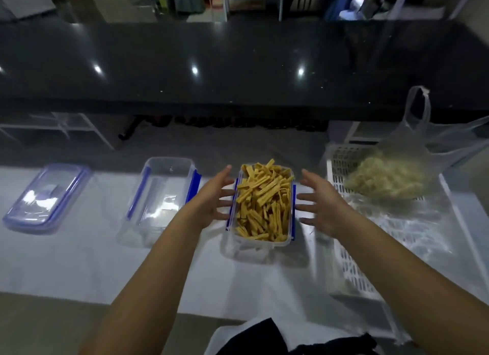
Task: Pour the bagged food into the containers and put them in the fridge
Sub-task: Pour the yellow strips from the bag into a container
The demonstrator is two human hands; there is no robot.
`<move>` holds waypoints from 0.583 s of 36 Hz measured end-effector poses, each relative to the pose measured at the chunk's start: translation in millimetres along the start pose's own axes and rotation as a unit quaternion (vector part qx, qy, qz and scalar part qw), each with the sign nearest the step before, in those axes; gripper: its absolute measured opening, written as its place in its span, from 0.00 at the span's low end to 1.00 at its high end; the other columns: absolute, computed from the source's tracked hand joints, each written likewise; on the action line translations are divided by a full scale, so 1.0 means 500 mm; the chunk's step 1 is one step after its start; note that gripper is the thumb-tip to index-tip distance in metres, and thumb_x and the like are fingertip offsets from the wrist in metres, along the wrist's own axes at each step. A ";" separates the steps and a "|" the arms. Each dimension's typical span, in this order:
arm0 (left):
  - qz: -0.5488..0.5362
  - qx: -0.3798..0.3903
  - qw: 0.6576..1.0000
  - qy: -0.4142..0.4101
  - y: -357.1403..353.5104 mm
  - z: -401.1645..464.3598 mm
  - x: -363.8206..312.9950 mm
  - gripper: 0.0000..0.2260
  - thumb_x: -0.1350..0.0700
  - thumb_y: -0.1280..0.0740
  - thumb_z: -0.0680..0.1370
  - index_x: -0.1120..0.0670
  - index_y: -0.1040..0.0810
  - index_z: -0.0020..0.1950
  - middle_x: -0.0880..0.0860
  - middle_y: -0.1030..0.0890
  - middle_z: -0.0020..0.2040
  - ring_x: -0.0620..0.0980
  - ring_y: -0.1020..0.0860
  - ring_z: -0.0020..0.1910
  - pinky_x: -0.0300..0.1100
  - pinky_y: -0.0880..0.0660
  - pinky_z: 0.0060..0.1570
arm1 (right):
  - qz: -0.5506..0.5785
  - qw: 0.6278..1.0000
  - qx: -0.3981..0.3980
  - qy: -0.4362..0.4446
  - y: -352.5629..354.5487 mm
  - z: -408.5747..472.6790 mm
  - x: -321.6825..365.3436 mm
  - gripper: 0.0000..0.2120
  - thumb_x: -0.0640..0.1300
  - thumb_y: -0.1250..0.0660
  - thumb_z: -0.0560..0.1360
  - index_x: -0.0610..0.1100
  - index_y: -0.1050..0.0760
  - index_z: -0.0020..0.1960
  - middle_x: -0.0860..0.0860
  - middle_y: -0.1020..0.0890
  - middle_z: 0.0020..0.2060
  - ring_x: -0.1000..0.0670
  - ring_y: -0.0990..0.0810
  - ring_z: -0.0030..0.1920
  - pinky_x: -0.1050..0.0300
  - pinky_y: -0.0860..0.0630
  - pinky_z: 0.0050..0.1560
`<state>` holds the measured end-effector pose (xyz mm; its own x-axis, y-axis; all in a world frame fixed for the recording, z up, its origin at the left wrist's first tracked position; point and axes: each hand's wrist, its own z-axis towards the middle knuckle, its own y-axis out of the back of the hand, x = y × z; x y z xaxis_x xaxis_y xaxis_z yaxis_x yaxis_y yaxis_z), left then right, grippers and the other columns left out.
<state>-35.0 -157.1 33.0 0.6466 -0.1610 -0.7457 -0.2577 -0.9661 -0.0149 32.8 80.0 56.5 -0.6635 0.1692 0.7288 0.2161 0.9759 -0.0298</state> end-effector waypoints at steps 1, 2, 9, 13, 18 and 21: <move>0.006 0.007 1.000 0.005 0.002 0.007 -0.005 0.27 0.30 0.41 0.77 0.49 0.25 0.64 0.54 0.19 0.60 0.57 0.21 0.58 0.58 0.23 0.58 | 0.000 1.000 -0.003 -0.018 -0.006 0.017 0.005 0.22 0.66 0.38 0.77 0.49 0.25 0.58 0.45 0.21 0.57 0.42 0.21 0.56 0.44 0.24 0.56; 0.013 0.011 1.000 0.009 0.003 0.012 -0.008 0.27 0.30 0.41 0.77 0.49 0.24 0.62 0.54 0.19 0.59 0.57 0.20 0.58 0.57 0.22 0.56 | -0.003 0.999 -0.008 -0.033 -0.011 0.030 0.010 0.23 0.66 0.39 0.77 0.48 0.25 0.57 0.44 0.21 0.56 0.41 0.21 0.55 0.45 0.24 0.55; 0.039 0.050 0.998 0.013 0.009 0.039 -0.020 0.29 0.28 0.40 0.74 0.48 0.23 0.62 0.56 0.20 0.59 0.57 0.21 0.58 0.57 0.22 0.58 | -0.006 0.998 -0.048 -0.049 -0.029 0.067 0.021 0.26 0.67 0.37 0.74 0.45 0.23 0.55 0.44 0.20 0.51 0.43 0.21 0.49 0.49 0.25 0.47; 0.019 0.056 0.998 -0.005 0.017 0.036 -0.025 0.28 0.29 0.40 0.75 0.47 0.23 0.65 0.56 0.21 0.61 0.56 0.22 0.60 0.60 0.24 0.61 | 0.011 0.998 -0.065 -0.012 -0.035 0.054 0.023 0.24 0.66 0.34 0.73 0.46 0.21 0.54 0.45 0.20 0.51 0.44 0.20 0.50 0.49 0.24 0.50; 0.027 0.073 0.997 -0.007 0.040 -0.005 0.011 0.27 0.26 0.36 0.70 0.41 0.22 0.61 0.52 0.20 0.58 0.53 0.21 0.57 0.54 0.20 0.51 | 0.037 0.999 -0.033 0.013 -0.041 -0.007 -0.027 0.29 0.67 0.27 0.58 0.49 0.16 0.52 0.48 0.18 0.45 0.46 0.18 0.44 0.50 0.20 0.44; 0.033 0.083 0.996 0.013 0.054 -0.021 0.026 0.28 0.25 0.35 0.65 0.40 0.20 0.58 0.52 0.20 0.57 0.54 0.20 0.57 0.55 0.20 0.51 | 0.038 0.999 -0.031 0.018 -0.050 -0.025 -0.062 0.21 0.62 0.25 0.61 0.48 0.16 0.47 0.49 0.18 0.42 0.48 0.18 0.41 0.52 0.19 0.41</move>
<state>-26.2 -187.5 29.7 0.6426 -0.2299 -0.7309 -0.4140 -0.9069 -0.0787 56.9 48.4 43.2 -0.6174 0.2372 0.7500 0.3106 0.9495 -0.0447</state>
